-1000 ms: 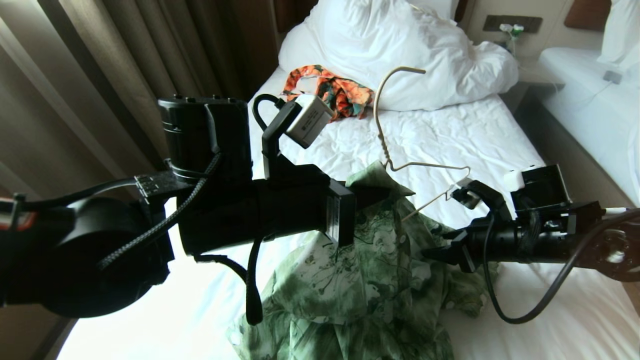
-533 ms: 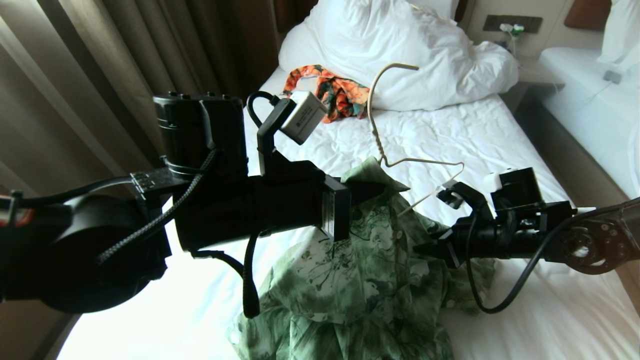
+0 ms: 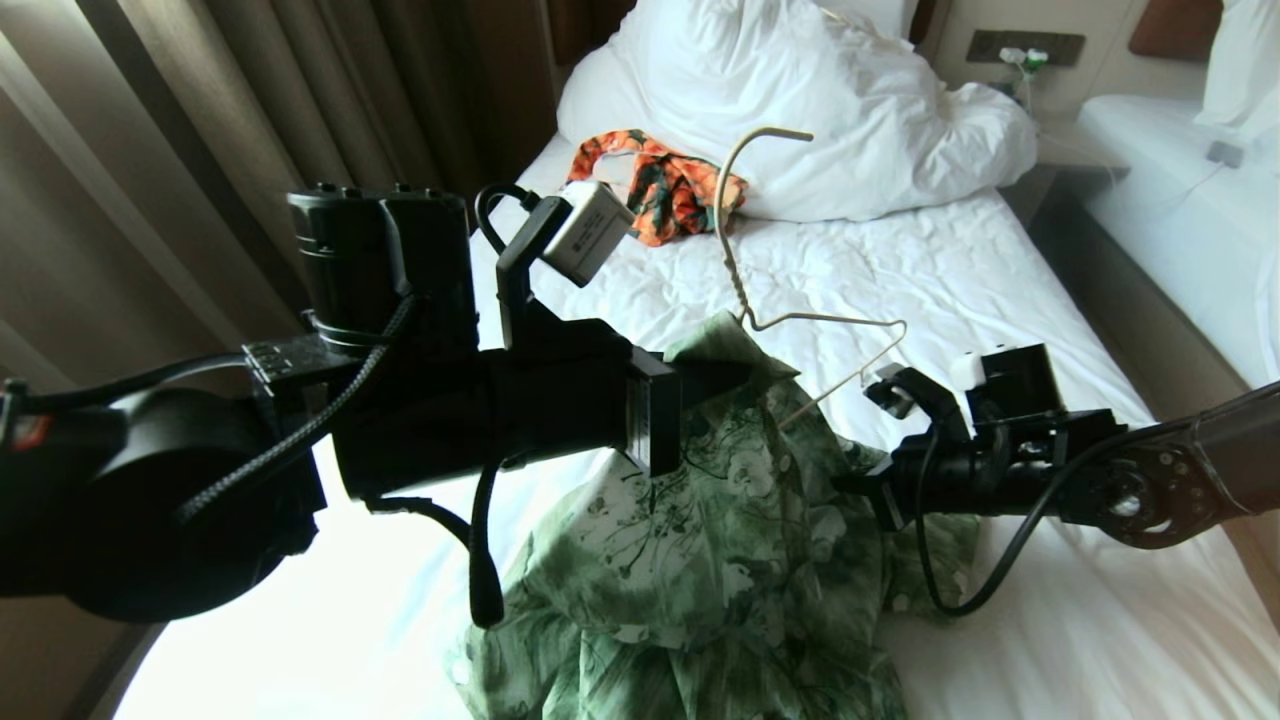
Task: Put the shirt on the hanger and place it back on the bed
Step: Hook the other side of the shirt onto the hanger
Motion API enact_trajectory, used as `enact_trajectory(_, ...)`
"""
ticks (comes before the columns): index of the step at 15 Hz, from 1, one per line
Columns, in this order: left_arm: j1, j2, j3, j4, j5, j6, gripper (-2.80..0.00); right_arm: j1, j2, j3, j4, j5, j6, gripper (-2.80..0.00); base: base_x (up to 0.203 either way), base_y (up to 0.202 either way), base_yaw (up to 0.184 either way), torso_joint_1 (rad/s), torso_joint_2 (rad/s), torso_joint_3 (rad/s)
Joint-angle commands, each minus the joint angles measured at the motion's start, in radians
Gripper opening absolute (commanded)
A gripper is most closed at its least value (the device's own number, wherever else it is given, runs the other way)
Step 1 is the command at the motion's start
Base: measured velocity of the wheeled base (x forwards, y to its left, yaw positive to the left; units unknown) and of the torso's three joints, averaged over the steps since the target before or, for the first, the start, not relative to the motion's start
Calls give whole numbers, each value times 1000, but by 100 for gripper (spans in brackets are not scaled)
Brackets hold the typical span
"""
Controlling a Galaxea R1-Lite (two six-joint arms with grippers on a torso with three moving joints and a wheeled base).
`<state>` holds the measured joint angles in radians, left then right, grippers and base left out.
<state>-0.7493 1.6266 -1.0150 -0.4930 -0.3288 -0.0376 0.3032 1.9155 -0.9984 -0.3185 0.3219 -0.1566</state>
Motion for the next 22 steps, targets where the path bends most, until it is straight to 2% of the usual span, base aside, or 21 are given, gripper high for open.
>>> enact_trajectory(1,20,-1,9,-2,-2,-17,-280,-63,-55,22,0,16,20,-280,0,0,0,0,0,0)
enact_trajectory(4,28,-10,24,-4,-3,-49,-280,-132,-76,37,-1,73,40,-280,0,0,0,0,0,0)
enact_trajectory(8,-2,-66,103,-7,-10,-54,-280,-159,-78,17,-2,97,67,-280,0,0,0,0,0,0)
enact_trajectory(10,-41,-90,105,-11,-1,-119,-280,-161,-79,18,-1,114,68,-280,0,0,0,0,0,0)
enact_trajectory(11,-45,-97,101,-10,2,-127,-280,-161,-79,17,-1,115,71,-280,0,0,0,0,0,0)
enact_trajectory(13,-47,-97,107,-4,-1,-128,-280,-161,-89,2,-1,117,100,-280,0,0,0,0,0,0)
enact_trajectory(20,-47,-97,192,-12,0,-127,-280,-171,-110,-39,33,133,108,-280,0,0,0,0,0,0)
enact_trajectory(22,-47,-97,224,-16,0,-125,-280,-171,-116,-49,33,154,143,-280,0,0,0,0,0,0)
